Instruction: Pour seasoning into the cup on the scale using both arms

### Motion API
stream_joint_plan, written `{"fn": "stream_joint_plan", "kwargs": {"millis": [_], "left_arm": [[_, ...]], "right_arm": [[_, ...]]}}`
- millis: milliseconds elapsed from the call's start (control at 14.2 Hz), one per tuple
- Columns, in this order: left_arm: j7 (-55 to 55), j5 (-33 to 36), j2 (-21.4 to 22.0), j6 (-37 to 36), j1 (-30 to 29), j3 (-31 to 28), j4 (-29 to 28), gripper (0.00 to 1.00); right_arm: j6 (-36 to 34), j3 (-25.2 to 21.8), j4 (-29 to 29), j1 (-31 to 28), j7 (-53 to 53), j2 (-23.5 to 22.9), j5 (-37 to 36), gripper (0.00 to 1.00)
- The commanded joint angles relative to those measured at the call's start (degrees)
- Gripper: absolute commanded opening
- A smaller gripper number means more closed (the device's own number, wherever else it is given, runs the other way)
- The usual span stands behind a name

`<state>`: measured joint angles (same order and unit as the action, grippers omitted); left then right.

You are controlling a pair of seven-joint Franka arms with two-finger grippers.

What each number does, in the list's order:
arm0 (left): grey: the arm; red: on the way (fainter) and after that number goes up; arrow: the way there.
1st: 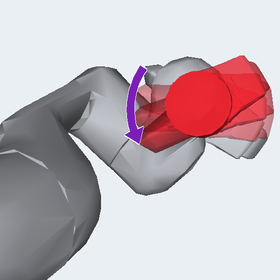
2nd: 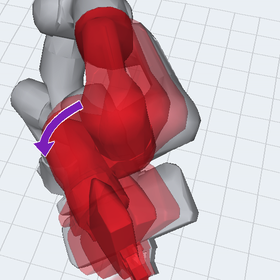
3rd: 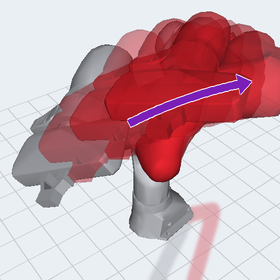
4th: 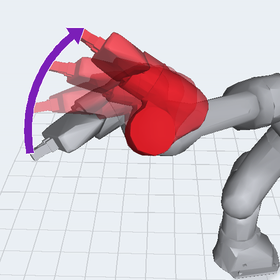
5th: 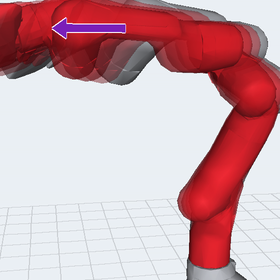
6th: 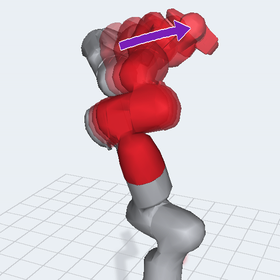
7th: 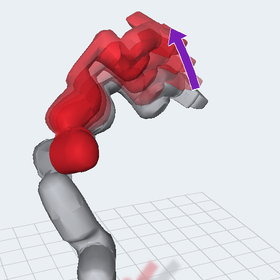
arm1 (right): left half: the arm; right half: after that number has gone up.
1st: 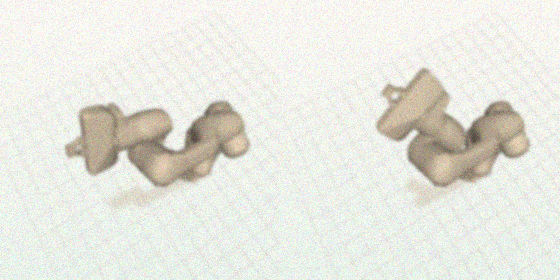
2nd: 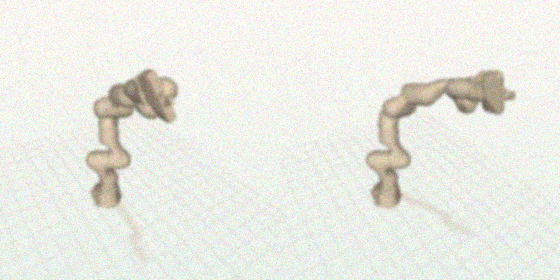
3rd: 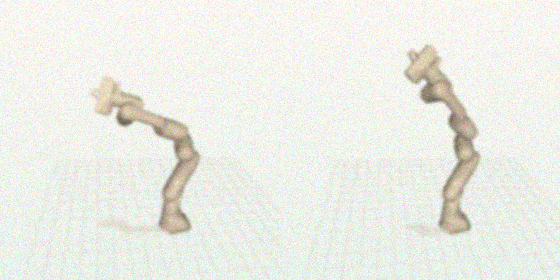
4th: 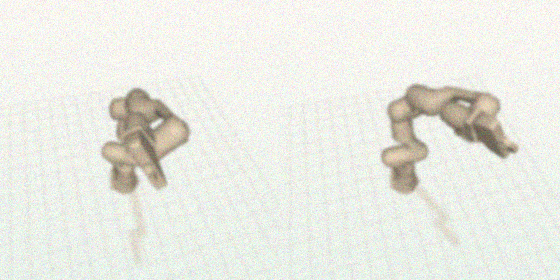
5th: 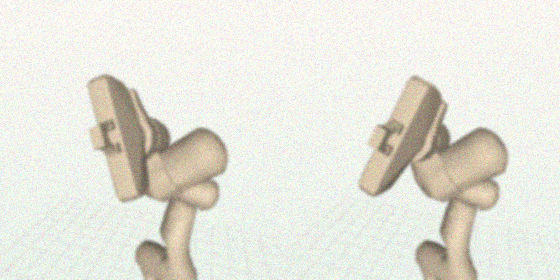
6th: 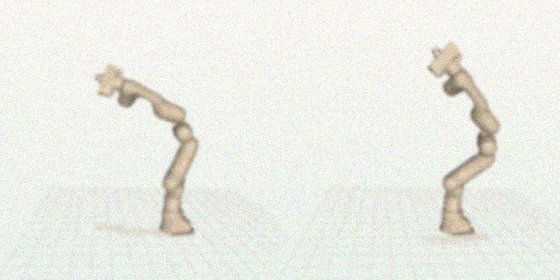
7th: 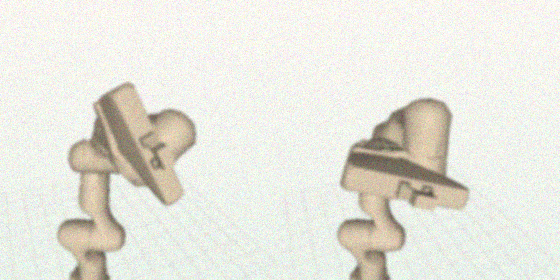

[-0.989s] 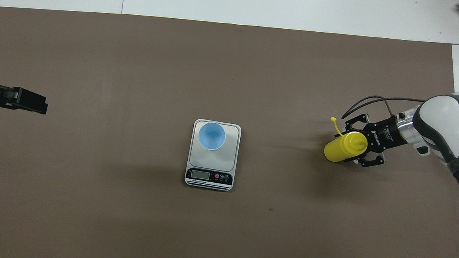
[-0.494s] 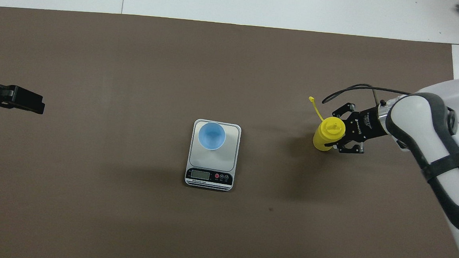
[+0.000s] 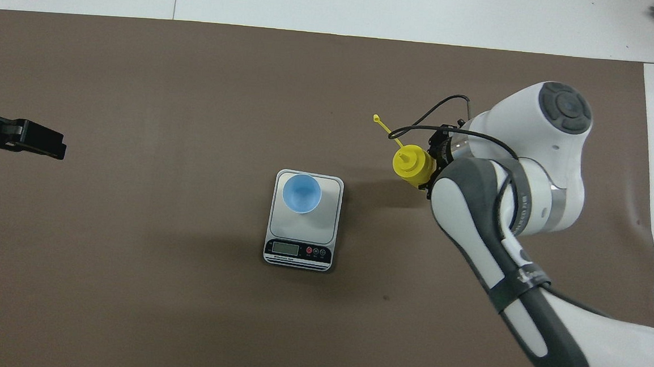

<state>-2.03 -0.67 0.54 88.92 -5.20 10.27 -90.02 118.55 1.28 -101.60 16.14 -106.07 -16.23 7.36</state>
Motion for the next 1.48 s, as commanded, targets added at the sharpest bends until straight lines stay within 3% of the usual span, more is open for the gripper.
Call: {"fn": "stream_joint_plan", "kwargs": {"millis": [0, 141, 353, 706, 918, 1130, 1413], "left_arm": [[-0.7, 0.15, 0.43, 1.52, -0.95, 0.63, -1.12, 1.0], [-0.61, 0.15, 0.6, 1.61, -1.03, 0.63, -1.21, 1.0], [-0.35, 0.15, 0.69, 1.61, -0.95, 0.63, -1.73, 1.0], [-0.17, 0.15, 0.69, 1.7, -0.95, 0.63, -1.91, 1.0], [-0.26, 0.15, 0.78, 1.7, -0.95, 0.63, -1.91, 1.0], [-0.79, 0.15, 0.69, 2.13, -1.04, 0.63, -1.82, 1.0], [-0.88, 0.15, 0.69, 2.14, -1.04, 0.63, -1.82, 1.0]], "right_arm": [[0.89, -0.22, 2.44, 3.62, -5.27, -0.82, -6.2, 0.0], [0.8, -0.05, 5.08, 5.29, -8.78, -1.79, -12.95, 0.0], [4.65, -0.04, 3.6, 10.39, -10.81, -1.88, -28.92, 0.0], [9.32, 0.22, 3.95, 11.97, -14.32, -2.05, -40.91, 0.0], [10.9, 0.22, 4.3, 13.3, -17.15, -2.67, -54.87, 0.0], [11.0, 0.31, 4.3, 13.65, -18.38, -2.76, -61.56, 0.0], [6.98, 0.22, 6.83, 19.97, -26.71, -6.7, -72.19, 0.0]]}}
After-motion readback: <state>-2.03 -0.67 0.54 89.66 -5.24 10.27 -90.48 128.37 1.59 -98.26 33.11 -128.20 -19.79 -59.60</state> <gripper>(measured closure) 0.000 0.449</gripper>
